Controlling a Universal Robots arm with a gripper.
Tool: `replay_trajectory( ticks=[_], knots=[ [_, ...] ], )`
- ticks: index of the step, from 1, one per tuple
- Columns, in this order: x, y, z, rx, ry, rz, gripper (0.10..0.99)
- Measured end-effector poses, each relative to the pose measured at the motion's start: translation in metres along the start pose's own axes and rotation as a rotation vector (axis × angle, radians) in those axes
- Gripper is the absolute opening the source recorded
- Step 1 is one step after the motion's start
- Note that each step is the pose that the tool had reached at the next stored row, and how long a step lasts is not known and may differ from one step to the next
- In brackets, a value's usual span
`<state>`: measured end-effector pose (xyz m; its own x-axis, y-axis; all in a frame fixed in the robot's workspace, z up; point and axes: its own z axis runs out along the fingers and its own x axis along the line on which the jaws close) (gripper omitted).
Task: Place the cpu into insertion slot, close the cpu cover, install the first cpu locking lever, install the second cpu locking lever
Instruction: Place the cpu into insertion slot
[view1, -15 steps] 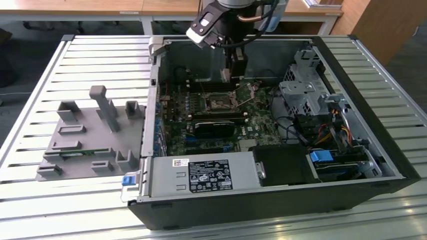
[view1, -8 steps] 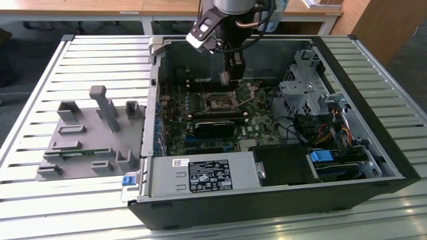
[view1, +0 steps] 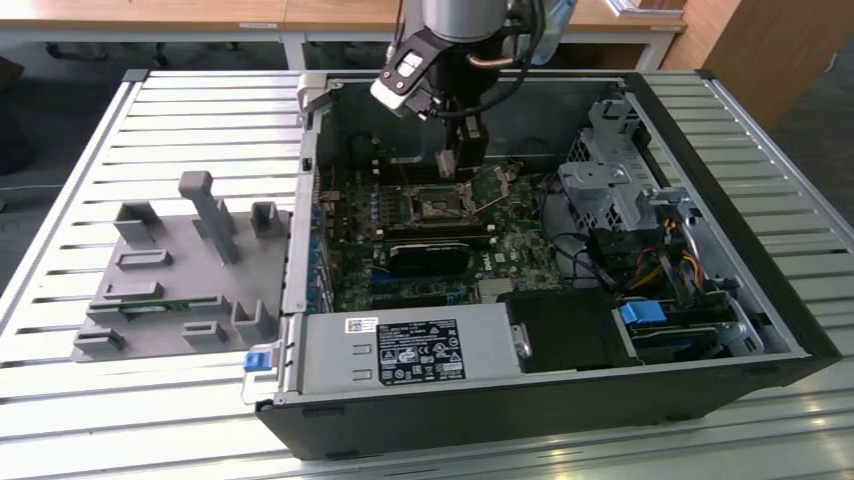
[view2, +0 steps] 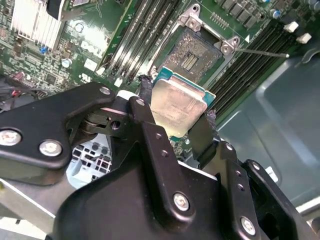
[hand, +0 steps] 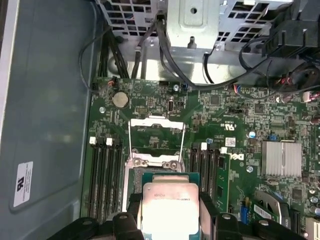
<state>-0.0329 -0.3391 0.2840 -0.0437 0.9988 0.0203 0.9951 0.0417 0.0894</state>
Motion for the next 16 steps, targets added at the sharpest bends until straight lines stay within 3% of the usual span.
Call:
replay_trajectory(
  ticks=[16],
  knots=[
    [-0.0002,-0.0015,0.0117,0.000,0.0000,0.000,0.541]
  ],
)
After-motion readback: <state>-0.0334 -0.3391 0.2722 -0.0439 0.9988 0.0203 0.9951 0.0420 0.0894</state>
